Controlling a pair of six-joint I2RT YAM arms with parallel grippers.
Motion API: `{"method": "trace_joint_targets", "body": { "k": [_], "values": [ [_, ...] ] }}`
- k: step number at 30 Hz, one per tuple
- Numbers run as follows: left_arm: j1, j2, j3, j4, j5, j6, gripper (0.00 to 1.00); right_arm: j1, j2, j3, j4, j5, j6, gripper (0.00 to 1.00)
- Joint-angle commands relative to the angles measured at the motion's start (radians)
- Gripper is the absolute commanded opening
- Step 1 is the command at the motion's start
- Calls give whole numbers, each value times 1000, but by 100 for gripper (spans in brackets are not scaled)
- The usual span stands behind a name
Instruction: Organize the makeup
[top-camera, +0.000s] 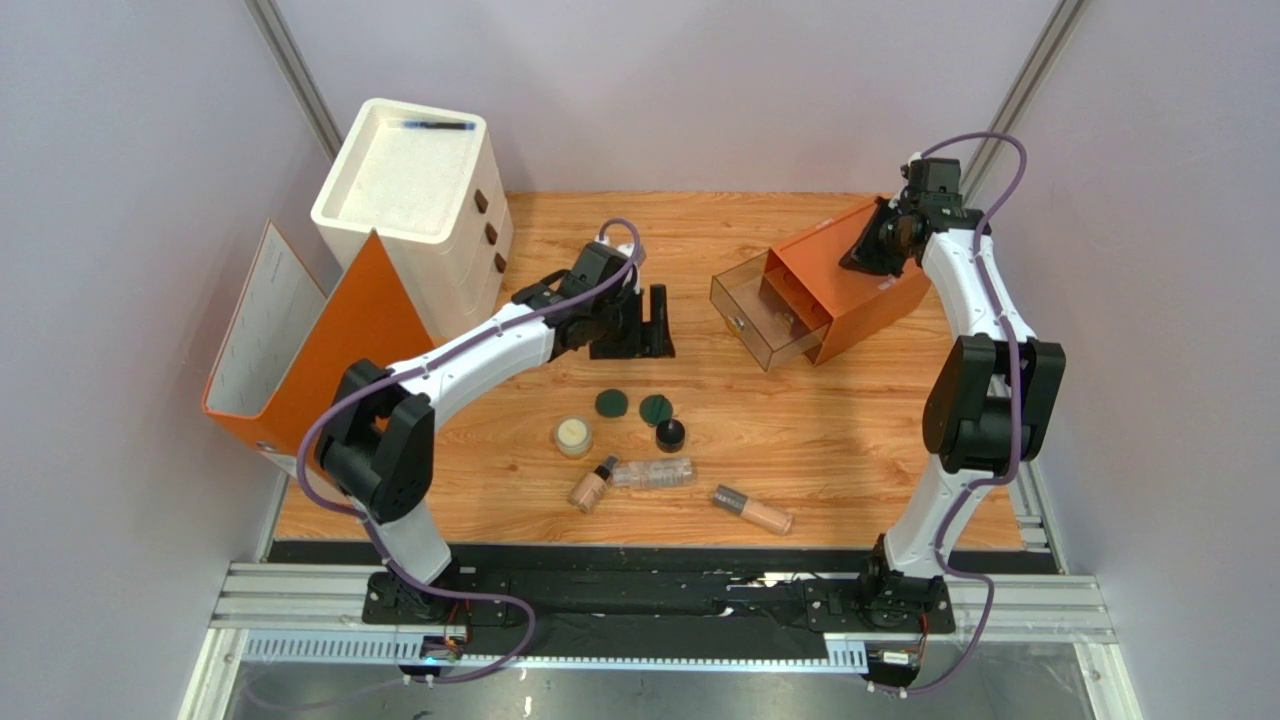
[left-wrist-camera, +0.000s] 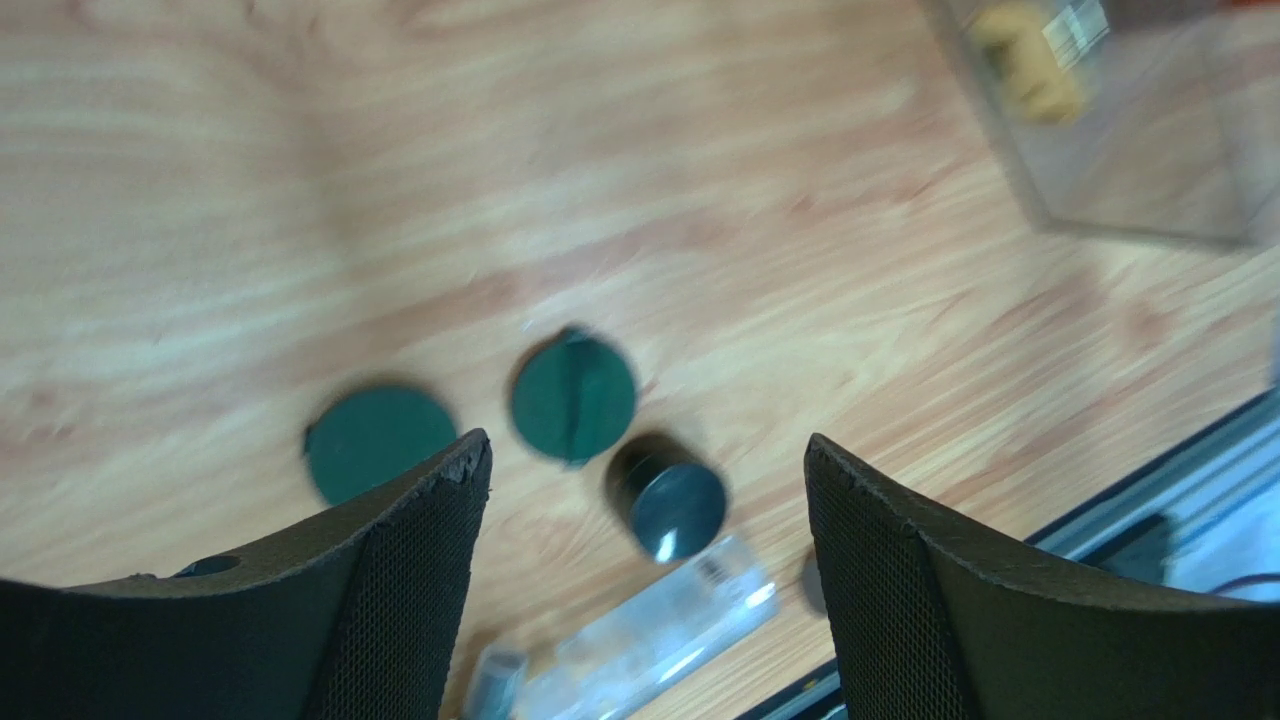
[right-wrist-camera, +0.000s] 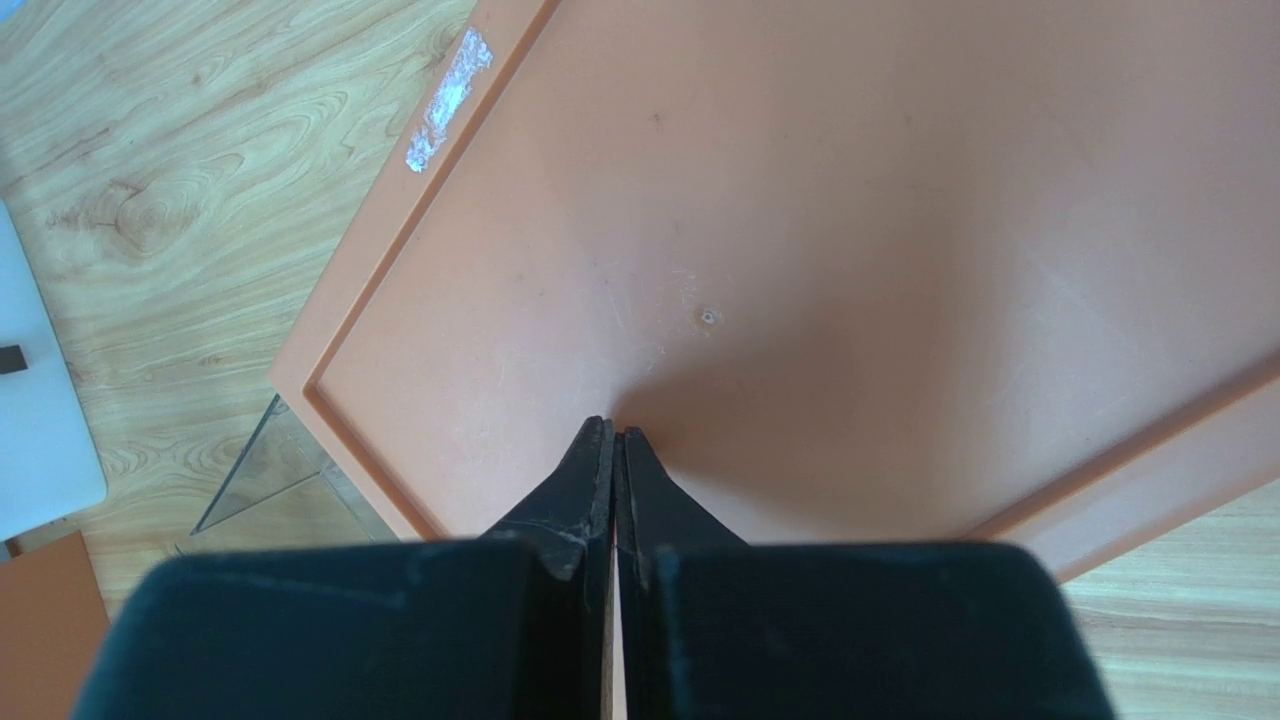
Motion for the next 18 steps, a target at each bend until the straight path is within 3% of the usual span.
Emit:
{"method": "trace_joint_targets", "body": {
  "k": [1, 6, 14, 18],
  "values": [
    [-26, -58, -98, -92, -71, 131, 81, -5, 134, -98, -224, 88, -31, 0],
    [-89, -65, -140, -183, -214, 188, 81, -5, 135, -104, -227, 85, -34, 0],
    [-176, -85, -183, -143, -194, 335, 81, -5, 131, -117, -227, 80, -37, 0],
    [-279, -110, -207, -96, -156, 456, 81, -5, 128, -127, -224, 74, -35, 0]
  ]
}}
